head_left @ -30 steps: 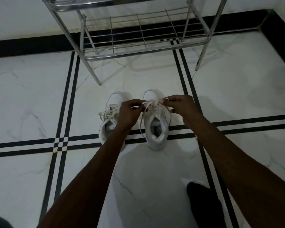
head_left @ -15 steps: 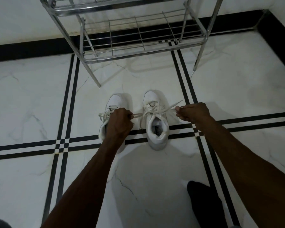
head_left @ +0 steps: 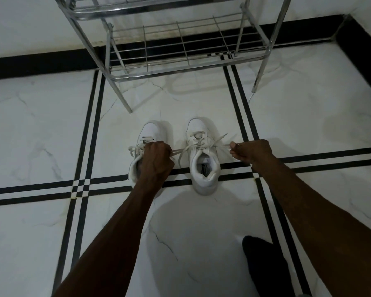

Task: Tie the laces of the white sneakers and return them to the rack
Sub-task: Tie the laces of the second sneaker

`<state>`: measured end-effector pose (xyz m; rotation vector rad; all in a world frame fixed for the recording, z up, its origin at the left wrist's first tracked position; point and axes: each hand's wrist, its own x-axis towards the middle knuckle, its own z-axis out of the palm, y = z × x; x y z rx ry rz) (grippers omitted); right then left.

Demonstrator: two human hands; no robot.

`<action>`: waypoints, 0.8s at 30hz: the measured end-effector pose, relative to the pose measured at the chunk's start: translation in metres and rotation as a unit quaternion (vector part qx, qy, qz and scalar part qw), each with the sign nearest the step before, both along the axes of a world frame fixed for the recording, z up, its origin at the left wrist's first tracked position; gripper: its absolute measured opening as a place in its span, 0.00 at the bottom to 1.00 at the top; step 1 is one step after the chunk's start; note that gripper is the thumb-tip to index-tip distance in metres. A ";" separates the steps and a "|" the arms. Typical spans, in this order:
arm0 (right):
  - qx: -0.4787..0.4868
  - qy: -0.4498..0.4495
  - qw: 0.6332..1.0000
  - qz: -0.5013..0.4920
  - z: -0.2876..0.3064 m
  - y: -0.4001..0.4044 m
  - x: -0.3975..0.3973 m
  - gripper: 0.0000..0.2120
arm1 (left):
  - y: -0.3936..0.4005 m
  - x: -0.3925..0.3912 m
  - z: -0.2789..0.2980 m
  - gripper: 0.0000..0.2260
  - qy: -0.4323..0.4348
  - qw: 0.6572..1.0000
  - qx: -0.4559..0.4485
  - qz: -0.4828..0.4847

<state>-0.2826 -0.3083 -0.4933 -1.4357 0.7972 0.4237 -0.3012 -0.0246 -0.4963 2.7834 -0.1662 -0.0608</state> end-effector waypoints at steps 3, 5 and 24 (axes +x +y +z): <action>-0.051 -0.093 0.994 0.041 -0.003 0.000 -0.001 0.20 | -0.004 0.004 0.002 0.08 -0.014 0.999 -0.043 -0.010; -0.133 -0.182 0.970 0.087 -0.002 0.002 0.000 0.25 | -0.009 0.002 0.003 0.20 -0.012 0.995 -0.100 -0.026; -0.387 -0.334 0.795 0.325 -0.014 0.031 -0.014 0.07 | -0.044 -0.010 -0.011 0.11 0.037 0.989 -0.134 0.057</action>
